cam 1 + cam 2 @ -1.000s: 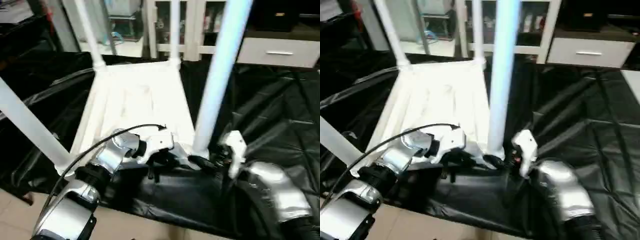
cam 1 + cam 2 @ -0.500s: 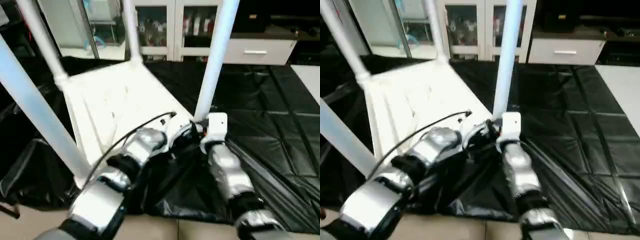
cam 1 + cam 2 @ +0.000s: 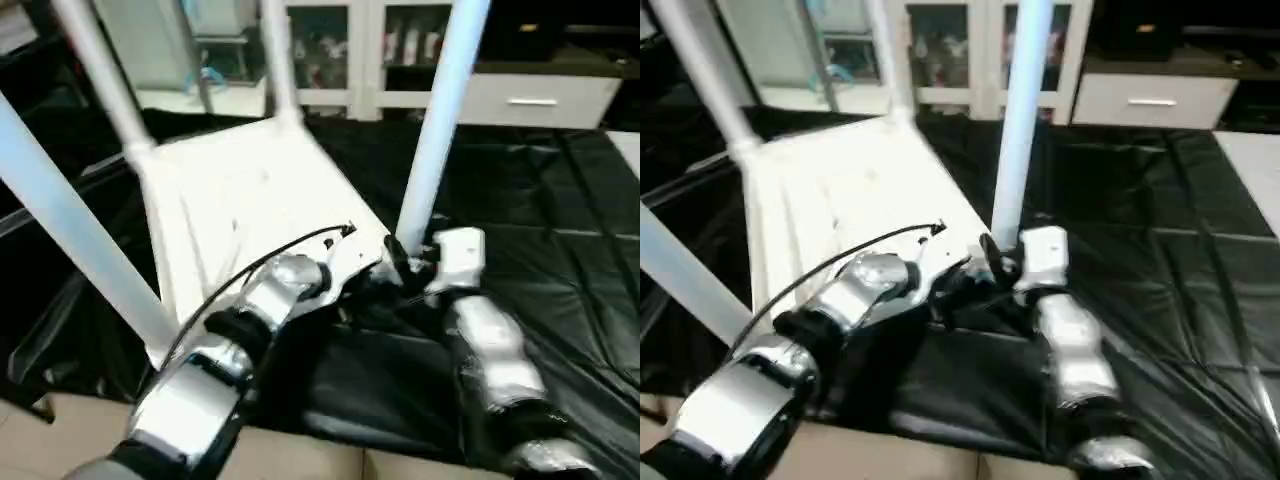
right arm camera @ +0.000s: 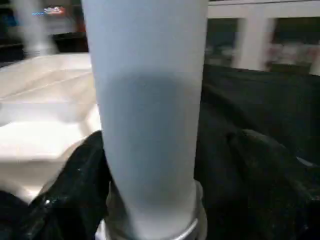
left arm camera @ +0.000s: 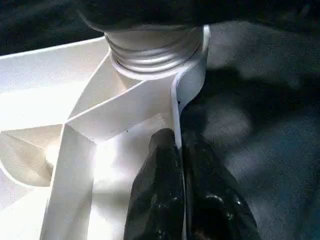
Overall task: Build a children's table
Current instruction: Rotate leg to tighten
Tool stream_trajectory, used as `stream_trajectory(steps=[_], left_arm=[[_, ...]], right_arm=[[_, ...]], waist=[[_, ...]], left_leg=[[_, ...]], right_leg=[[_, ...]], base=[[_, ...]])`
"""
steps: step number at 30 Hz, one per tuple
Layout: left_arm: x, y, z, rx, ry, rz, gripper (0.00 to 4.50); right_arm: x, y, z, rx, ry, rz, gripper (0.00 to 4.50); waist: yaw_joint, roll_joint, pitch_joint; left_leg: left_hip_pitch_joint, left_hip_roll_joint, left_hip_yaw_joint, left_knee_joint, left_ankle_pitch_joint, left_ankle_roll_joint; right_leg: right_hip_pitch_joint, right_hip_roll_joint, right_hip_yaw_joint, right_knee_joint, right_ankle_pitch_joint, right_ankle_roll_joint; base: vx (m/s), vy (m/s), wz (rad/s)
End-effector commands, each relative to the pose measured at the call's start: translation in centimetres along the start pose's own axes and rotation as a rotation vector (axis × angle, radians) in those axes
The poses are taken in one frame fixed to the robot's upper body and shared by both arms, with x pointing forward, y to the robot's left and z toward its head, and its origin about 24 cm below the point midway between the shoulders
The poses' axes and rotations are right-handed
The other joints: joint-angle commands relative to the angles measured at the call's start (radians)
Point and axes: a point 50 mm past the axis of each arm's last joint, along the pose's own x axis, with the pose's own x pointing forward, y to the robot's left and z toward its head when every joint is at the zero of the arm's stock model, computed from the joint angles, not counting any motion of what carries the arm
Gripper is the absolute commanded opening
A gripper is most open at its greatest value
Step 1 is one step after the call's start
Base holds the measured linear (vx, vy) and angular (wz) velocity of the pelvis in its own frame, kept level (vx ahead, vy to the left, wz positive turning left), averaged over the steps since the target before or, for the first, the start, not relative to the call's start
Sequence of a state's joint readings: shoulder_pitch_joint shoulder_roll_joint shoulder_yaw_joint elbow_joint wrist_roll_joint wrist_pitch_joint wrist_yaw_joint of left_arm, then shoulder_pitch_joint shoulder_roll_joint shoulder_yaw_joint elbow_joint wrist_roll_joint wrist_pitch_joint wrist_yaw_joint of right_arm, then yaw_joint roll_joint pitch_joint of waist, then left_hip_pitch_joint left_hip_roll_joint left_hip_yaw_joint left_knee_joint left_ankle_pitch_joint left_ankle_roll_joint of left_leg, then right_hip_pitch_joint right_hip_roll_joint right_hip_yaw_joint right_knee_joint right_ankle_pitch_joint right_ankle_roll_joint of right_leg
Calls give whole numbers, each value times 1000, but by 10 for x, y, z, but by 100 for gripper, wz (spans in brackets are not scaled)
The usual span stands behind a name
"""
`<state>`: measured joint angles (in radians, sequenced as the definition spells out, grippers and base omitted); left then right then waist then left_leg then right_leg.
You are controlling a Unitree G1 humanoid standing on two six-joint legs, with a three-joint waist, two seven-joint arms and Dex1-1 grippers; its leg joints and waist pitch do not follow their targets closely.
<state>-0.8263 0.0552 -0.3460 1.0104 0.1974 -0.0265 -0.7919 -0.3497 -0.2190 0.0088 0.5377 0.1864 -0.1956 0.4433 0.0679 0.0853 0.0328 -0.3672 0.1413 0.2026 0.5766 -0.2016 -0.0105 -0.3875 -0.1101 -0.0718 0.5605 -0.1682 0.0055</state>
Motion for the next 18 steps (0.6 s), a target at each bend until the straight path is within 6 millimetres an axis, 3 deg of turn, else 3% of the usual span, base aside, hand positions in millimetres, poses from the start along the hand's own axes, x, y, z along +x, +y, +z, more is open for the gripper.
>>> stream_trajectory(steps=[1, 3, 4, 5, 7, 9, 13, 18], left_arm=[[-9, -17, -44, -38, 134, -131, 0], [-17, -21, -46, -3, 105, -222, 0], [-20, -23, -46, -1, 98, -256, 0], [-22, -24, -47, -2, 95, -286, 0], [-27, -27, -45, 18, 69, -353, 0], [-30, -28, -45, 13, 67, -383, 0], [-33, -31, -40, 18, 50, -416, 0], [-34, -33, -37, 22, 41, -430, 0]], right_arm=[[-18, -7, 2, 11, 38, 147, 383], [-35, -7, 0, 11, 94, 286, 383], [-39, -7, 0, 22, 112, 324, 383], [-43, -6, -1, 30, 130, 360, 383], [-49, -6, -3, 46, 160, 408, 383], [-50, -8, -3, 43, 164, 408, 383], [-44, -8, 1, 63, 140, 405, 383], [-43, -3, 4, 86, 144, 458, 383]], waist=[[6, -22, -47], [13, -23, -46], [20, -21, -48], [19, -21, -47], [21, -21, -49], [22, -18, -46], [20, -20, -47], [20, -20, -53]], left_leg=[[2, 92, -43, -75, -243, 151], [0, 98, -45, -76, -235, 159], [3, 100, -43, -74, -234, 160], [-2, 101, -44, -77, -235, 152], [2, 99, -42, -75, -245, 136], [3, 100, -39, -78, -261, 119], [4, 100, -42, -82, -270, 84], [1, 98, -40, -74, -210, 107]], right_leg=[[45, -67, 42, -59, -177, -252], [48, -67, 42, -56, -173, -251], [42, -66, 43, -55, -176, -249], [44, -67, 42, -52, -182, -255], [42, -69, 42, -54, -206, -262], [35, -67, 43, -56, -236, -259], [35, -68, 44, -54, -237, -253], [38, -65, 43, -44, -136, -272]], base=[[0, 0, 0], [0, 0, 0], [0, 0, 0], [0, 0, 0], [0, 0, 0], [0, 0, 0], [0, 0, 0], [0, 0, 0]])
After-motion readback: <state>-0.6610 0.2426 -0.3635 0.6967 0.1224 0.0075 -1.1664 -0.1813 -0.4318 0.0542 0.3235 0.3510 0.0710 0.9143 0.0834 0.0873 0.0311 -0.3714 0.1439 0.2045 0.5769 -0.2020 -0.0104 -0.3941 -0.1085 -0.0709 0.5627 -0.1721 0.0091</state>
